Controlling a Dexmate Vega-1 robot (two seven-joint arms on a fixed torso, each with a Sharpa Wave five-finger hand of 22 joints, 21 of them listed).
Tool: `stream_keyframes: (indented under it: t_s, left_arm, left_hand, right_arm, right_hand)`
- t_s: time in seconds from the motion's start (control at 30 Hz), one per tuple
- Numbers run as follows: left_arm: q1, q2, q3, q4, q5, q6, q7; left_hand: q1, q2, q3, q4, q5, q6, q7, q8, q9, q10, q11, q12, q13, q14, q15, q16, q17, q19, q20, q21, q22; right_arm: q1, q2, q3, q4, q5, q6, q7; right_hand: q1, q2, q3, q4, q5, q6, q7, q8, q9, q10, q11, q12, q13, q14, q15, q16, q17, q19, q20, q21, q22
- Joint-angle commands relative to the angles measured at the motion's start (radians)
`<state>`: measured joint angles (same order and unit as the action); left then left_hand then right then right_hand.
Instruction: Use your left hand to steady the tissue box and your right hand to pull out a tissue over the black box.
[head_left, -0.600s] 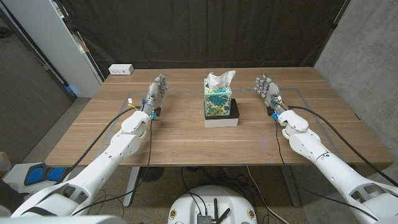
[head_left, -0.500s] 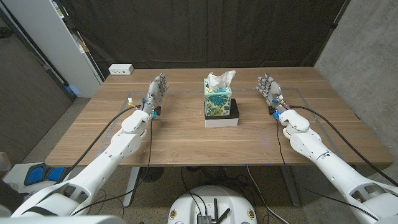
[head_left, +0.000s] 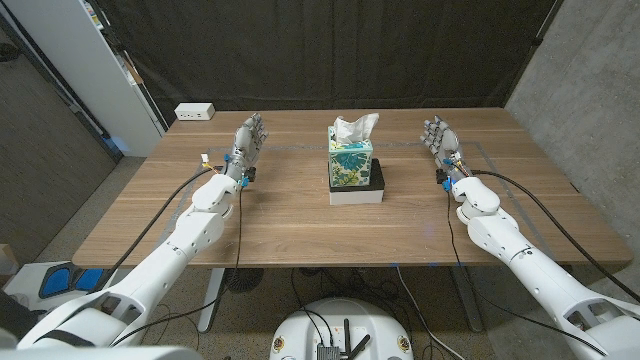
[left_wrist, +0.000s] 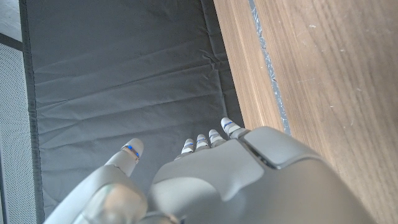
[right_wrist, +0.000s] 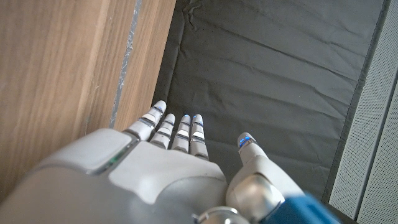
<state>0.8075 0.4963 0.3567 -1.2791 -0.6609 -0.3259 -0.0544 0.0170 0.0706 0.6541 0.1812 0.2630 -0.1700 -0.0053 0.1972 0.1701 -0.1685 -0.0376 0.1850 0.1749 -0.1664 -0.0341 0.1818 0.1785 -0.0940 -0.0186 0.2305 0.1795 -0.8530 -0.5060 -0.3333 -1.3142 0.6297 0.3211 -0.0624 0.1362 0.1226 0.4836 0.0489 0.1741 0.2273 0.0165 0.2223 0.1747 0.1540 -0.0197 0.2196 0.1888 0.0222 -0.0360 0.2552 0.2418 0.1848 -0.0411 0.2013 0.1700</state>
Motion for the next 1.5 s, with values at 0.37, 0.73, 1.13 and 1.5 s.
stream_keyframes:
  t_s: [0.37, 0.73, 1.13, 1.5]
  left_arm:
    - [-0.088, 0.118, 0.101, 0.055, 0.402, -0.055, 0.151]
    - [-0.066, 0.200, 0.126, -0.062, 0.639, 0.032, 0.310]
    - [-0.076, 0.206, 0.145, -0.081, 0.705, 0.058, 0.327]
    - [-0.084, 0.198, 0.153, -0.075, 0.722, 0.057, 0.337]
  left_hand:
    - [0.255, -0.205, -0.132, -0.356, 0.001, -0.252, -0.045, -0.008, 0.019, -0.227, -0.048, -0.004, 0.013, -0.150, -0.030, -0.006, -0.003, 0.020, -0.038, -0.035, -0.001]
    - [0.383, -0.264, -0.300, -0.354, 0.128, -0.518, 0.026, -0.023, 0.021, -0.366, -0.007, -0.005, 0.019, -0.257, 0.037, -0.011, 0.000, -0.056, 0.010, -0.046, 0.002]
    - [0.404, -0.262, -0.344, -0.352, 0.158, -0.503, 0.069, -0.004, 0.023, -0.370, 0.025, 0.007, 0.020, -0.266, 0.055, -0.003, 0.000, -0.062, 0.008, -0.040, 0.003]
    - [0.418, -0.261, -0.367, -0.351, 0.173, -0.482, 0.084, 0.006, 0.024, -0.354, 0.032, 0.016, 0.021, -0.258, 0.058, 0.001, 0.000, -0.056, -0.003, -0.036, 0.002]
  right_arm:
    - [-0.011, 0.002, 0.000, -0.023, -0.023, -0.020, -0.059]
    - [-0.011, 0.005, 0.001, -0.023, -0.030, -0.019, -0.074]
    - [-0.007, 0.006, 0.000, -0.021, -0.037, -0.022, -0.083]
    - [0.000, 0.007, 0.000, -0.010, -0.041, -0.019, -0.084]
  right_hand:
    - [0.018, 0.016, -0.003, -0.021, 0.004, 0.010, 0.006, -0.007, 0.005, 0.013, 0.003, 0.000, 0.004, 0.011, -0.046, 0.000, -0.007, 0.008, 0.010, 0.002, 0.004]
    - [0.018, 0.001, -0.011, -0.031, 0.001, 0.016, 0.013, -0.009, 0.006, 0.021, 0.005, -0.001, 0.004, 0.016, -0.042, -0.003, -0.013, 0.010, 0.020, 0.001, 0.004]
    - [0.017, -0.011, -0.019, -0.041, -0.001, 0.025, 0.015, -0.010, 0.006, 0.028, 0.010, -0.002, 0.004, 0.022, -0.037, -0.005, -0.019, 0.013, 0.027, 0.001, 0.004]
    - [0.016, -0.014, -0.023, -0.046, -0.001, 0.030, 0.016, -0.012, 0.006, 0.031, 0.011, -0.004, 0.004, 0.025, -0.033, -0.007, -0.022, 0.012, 0.029, 0.000, 0.004]
